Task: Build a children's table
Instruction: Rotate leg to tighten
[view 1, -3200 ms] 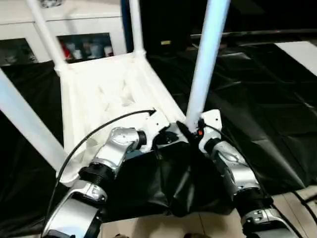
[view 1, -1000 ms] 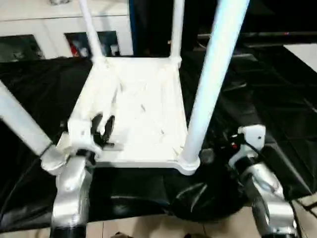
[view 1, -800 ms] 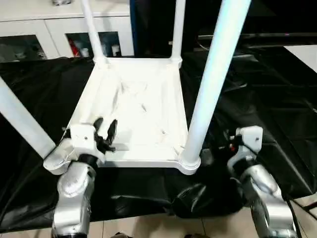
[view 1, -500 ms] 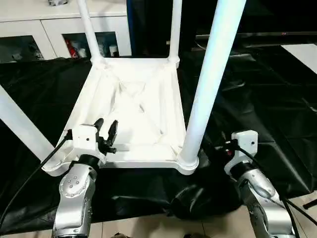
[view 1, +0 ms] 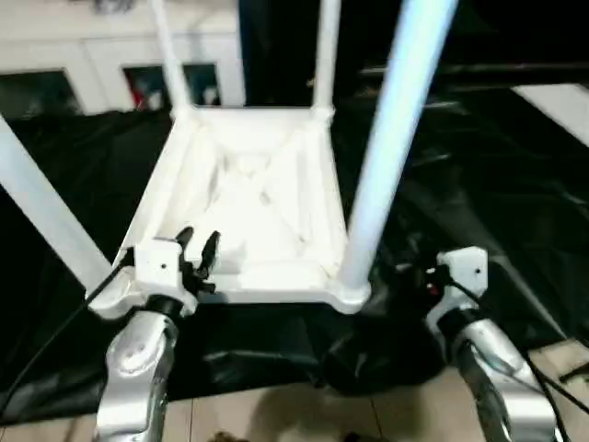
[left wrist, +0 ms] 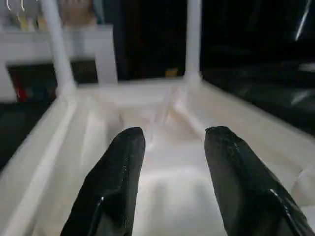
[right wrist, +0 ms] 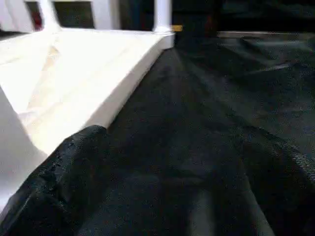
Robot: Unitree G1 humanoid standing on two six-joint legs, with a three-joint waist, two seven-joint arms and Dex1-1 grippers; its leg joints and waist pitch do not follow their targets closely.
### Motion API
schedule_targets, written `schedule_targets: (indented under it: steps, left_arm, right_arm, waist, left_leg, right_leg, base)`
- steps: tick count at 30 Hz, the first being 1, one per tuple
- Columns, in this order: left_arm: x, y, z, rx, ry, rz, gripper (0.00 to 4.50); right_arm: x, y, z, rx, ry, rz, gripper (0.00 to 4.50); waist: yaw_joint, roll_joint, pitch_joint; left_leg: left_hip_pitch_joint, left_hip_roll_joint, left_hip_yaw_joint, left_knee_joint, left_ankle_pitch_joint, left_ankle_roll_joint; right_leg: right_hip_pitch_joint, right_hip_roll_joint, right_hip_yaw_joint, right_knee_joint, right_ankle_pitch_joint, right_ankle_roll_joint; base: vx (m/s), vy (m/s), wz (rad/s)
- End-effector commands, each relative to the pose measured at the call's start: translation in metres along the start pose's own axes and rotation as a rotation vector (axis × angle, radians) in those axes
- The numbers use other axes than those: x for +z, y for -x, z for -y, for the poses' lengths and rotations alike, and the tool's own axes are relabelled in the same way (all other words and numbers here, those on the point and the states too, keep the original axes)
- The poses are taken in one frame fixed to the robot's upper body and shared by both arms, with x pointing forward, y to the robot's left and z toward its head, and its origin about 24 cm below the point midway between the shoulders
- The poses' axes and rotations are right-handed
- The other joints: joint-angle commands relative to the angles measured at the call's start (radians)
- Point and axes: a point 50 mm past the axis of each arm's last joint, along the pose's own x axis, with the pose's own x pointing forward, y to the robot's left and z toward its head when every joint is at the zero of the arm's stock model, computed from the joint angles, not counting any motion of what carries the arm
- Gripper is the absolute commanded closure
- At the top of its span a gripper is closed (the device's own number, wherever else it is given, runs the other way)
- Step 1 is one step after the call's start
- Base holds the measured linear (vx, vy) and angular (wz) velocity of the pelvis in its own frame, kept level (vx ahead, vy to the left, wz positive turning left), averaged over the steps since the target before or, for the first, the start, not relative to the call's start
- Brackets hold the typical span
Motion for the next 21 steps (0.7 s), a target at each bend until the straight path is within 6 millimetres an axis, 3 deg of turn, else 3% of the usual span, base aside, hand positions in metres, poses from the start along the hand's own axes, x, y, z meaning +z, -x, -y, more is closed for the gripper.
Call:
schedule_targets:
  steps: [1,2,3,4,5,6,7,8,12,13,15,17,18,19,20,21]
  left_arm:
    - [-0.001,0.003,-0.001,-0.004,-0.010,-0.010,2.24]
    - [-0.001,0.003,-0.001,-0.004,-0.011,-0.011,2.24]
    - [-0.001,0.003,-0.002,-0.003,-0.017,-0.014,2.24]
    - [-0.002,0.004,-0.004,0.008,-0.034,-0.026,2.24]
    - [-0.003,0.005,-0.006,0.014,-0.033,-0.032,2.24]
    - [-0.003,0.005,-0.006,0.014,-0.033,-0.032,2.24]
    - [-0.003,0.006,-0.007,0.018,-0.033,-0.036,2.24]
    - [-0.004,0.007,-0.008,0.020,-0.032,-0.040,2.24]
    - [-0.005,0.028,-0.008,-0.033,0.032,-0.040,2.24]
    - [-0.005,0.032,-0.008,-0.044,0.046,-0.040,2.24]
    - [-0.007,0.046,-0.010,-0.093,0.070,-0.051,2.24]
    - [-0.009,0.063,-0.015,-0.187,0.098,-0.095,1.95]
    - [-0.009,0.070,-0.017,-0.234,0.115,-0.121,1.90]
    - [-0.008,0.079,-0.021,-0.297,0.135,-0.161,1.87]
    - [-0.007,0.086,-0.026,-0.343,0.150,-0.198,1.78]
    - [-0.006,0.088,-0.029,-0.351,0.152,-0.210,1.78]
  right_arm:
    - [0.000,0.001,0.008,-0.034,0.011,-0.009,0.00]
    - [0.000,0.001,0.008,-0.033,0.011,-0.009,0.00]
    - [0.000,0.001,0.008,-0.031,0.010,-0.012,0.00]
    - [-0.001,0.002,0.006,-0.008,0.017,-0.019,0.00]
    - [0.000,0.002,0.005,0.010,0.026,-0.016,0.00]
    - [0.000,0.002,0.005,0.010,0.026,-0.016,0.00]
    - [0.000,0.003,0.004,0.030,0.027,-0.015,0.00]
    - [0.001,0.004,0.003,0.060,0.019,-0.011,0.00]
    - [0.006,0.020,-0.011,0.312,-0.022,0.001,0.00]
    - [0.006,0.023,-0.013,0.349,-0.030,-0.002,0.00]
    - [0.005,0.031,-0.013,0.426,-0.011,-0.023,0.00]
    - [0.007,0.033,-0.008,0.433,-0.017,-0.018,0.00]
    - [0.008,0.034,-0.005,0.430,-0.030,-0.010,0.00]
    - [0.011,0.033,-0.005,0.450,-0.046,0.000,0.00]
    - [0.013,0.033,-0.007,0.486,-0.057,0.006,0.00]
    - [0.014,0.033,-0.009,0.504,-0.058,0.006,0.00]
  waist:
    - [0.008,-0.012,-0.028]
    - [0.009,-0.022,-0.040]
    - [0.017,-0.006,-0.047]
    - [0.016,-0.002,-0.044]
    - [0.013,0.012,-0.046]
    - [0.008,0.012,-0.047]
    - [0.003,0.016,-0.045]
    - [0.001,0.017,-0.044]
    - [-0.002,0.013,-0.036]
    - [0.001,0.016,-0.037]
    - [-0.004,0.022,-0.032]
    - [-0.005,0.006,-0.031]
    - [-0.007,0.016,-0.027]
    - [-0.010,0.009,-0.023]
    - [-0.011,0.014,-0.018]
    - [-0.013,0.010,-0.012]
  left_leg:
    - [0.057,-0.012,-0.035,-0.010,-0.609,-0.064]
    - [0.000,-0.008,-0.057,0.011,-0.335,-0.024]
    - [-0.019,0.003,-0.067,-0.027,-0.285,-0.031]
    - [-0.033,0.006,-0.066,-0.065,-0.334,-0.058]
    - [-0.009,0.012,-0.072,-0.071,-0.424,-0.068]
    - [-0.007,0.014,-0.074,-0.075,-0.445,-0.065]
    - [-0.016,0.017,-0.077,-0.089,-0.466,-0.057]
    - [-0.016,0.020,-0.077,-0.096,-0.492,-0.050]
    - [-0.007,0.023,-0.076,-0.100,-0.550,-0.039]
    - [-0.007,0.026,-0.080,-0.102,-0.559,-0.032]
    - [-0.001,0.029,-0.080,-0.109,-0.614,-0.041]
    - [0.002,0.028,-0.080,-0.111,-0.637,-0.044]
    - [0.011,0.026,-0.082,-0.110,-0.681,-0.055]
    - [0.011,0.026,-0.083,-0.112,-0.700,-0.058]
    - [0.013,0.026,-0.087,-0.117,-0.745,-0.069]
    - [0.015,0.027,-0.086,-0.121,-0.779,-0.073]
  right_leg:
    - [-0.074,-0.081,0.039,-0.200,-0.885,0.014]
    - [-0.026,-0.117,0.061,-0.206,-0.973,0.030]
    - [0.004,-0.107,0.051,-0.189,-0.893,0.012]
    - [0.000,-0.053,0.025,-0.171,-0.759,0.006]
    - [-0.012,-0.040,0.022,-0.168,-0.658,-0.021]
    - [-0.009,-0.038,0.021,-0.164,-0.602,-0.041]
    - [0.004,-0.032,0.016,-0.158,-0.525,-0.066]
    - [0.009,-0.031,0.012,-0.159,-0.497,-0.074]
    - [0.006,-0.038,0.011,-0.175,-0.518,-0.079]
    - [0.011,-0.043,0.013,-0.174,-0.512,-0.082]
    - [0.007,-0.039,0.011,-0.177,-0.508,-0.085]
    - [0.002,-0.038,0.009,-0.180,-0.524,-0.080]
    - [-0.007,-0.041,0.009,-0.183,-0.556,-0.079]
    - [-0.007,-0.039,0.006,-0.185,-0.569,-0.074]
    - [-0.006,-0.036,0.000,-0.184,-0.584,-0.067]
    - [-0.009,-0.031,-0.009,-0.189,-0.604,-0.059]
  base:
    - [-0.016,-0.060,-0.16]
    - [-0.016,-0.060,-0.16]
    - [-0.015,0.004,-0.33]
    - [0.010,0.012,-0.19]
    - [0.010,0.012,-0.19]
    - [0.000,0.000,0.00]
    - [0.000,0.000,0.00]
    - [0.000,0.000,0.00]
    - [0.000,0.000,0.00]
    - [0.000,0.000,0.00]
    - [0.000,0.000,0.00]
    - [0.000,0.000,0.00]
    - [0.000,0.000,0.00]
    - [0.000,0.000,0.00]
    - [0.000,0.000,0.00]
    - [-0.051,0.006,-0.05]
